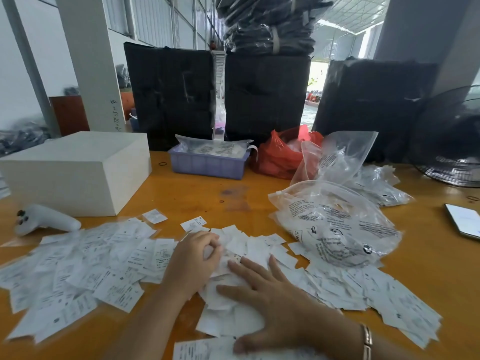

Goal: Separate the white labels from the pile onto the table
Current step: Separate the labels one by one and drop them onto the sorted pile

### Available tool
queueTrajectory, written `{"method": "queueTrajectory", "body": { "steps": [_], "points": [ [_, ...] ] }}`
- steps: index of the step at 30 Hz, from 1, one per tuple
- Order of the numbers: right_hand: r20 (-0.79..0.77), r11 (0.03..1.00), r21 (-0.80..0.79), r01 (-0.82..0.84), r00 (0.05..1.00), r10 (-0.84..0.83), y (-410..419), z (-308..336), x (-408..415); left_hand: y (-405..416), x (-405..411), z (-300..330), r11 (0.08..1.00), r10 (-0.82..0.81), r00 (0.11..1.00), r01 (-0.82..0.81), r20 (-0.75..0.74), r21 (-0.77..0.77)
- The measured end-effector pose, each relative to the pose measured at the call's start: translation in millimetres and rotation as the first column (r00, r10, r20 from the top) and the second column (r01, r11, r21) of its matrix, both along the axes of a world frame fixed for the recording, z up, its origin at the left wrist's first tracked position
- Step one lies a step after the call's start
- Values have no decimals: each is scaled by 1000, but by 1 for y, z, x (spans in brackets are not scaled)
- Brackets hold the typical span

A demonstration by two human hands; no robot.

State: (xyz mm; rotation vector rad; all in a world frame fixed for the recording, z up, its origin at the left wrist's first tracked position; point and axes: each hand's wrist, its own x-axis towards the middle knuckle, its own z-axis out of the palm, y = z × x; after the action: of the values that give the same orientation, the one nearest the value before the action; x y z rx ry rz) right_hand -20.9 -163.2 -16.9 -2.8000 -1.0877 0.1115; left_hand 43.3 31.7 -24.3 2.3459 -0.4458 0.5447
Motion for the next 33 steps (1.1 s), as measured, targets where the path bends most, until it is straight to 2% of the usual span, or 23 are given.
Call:
{"method": "queueTrajectory", "body": {
  "steps": [10, 17, 20, 23, 33],
  "points": [
    [57, 993, -26, 113, 992, -111, 2, -2, 33, 0, 0, 0, 1000, 15, 999, -15, 36, 16],
    [130, 989, -80, 122, 985, -111, 1, 16, 43, 0, -2, 3, 999, 46, 998, -45, 43, -20],
    [68, 997, 43, 67, 995, -70, 6, 10, 28, 0, -1, 2, 995, 93, 995, -92, 33, -23],
    [50, 999, -46, -17, 999, 20, 11, -6, 15, 0, -1, 1, 995, 96, 994, -95, 44, -31],
    [103, 990, -7, 140, 985, -139, 10, 8, 38, 0, -2, 0, 993, 86, 996, -84, 21, -84]
  ]
}}
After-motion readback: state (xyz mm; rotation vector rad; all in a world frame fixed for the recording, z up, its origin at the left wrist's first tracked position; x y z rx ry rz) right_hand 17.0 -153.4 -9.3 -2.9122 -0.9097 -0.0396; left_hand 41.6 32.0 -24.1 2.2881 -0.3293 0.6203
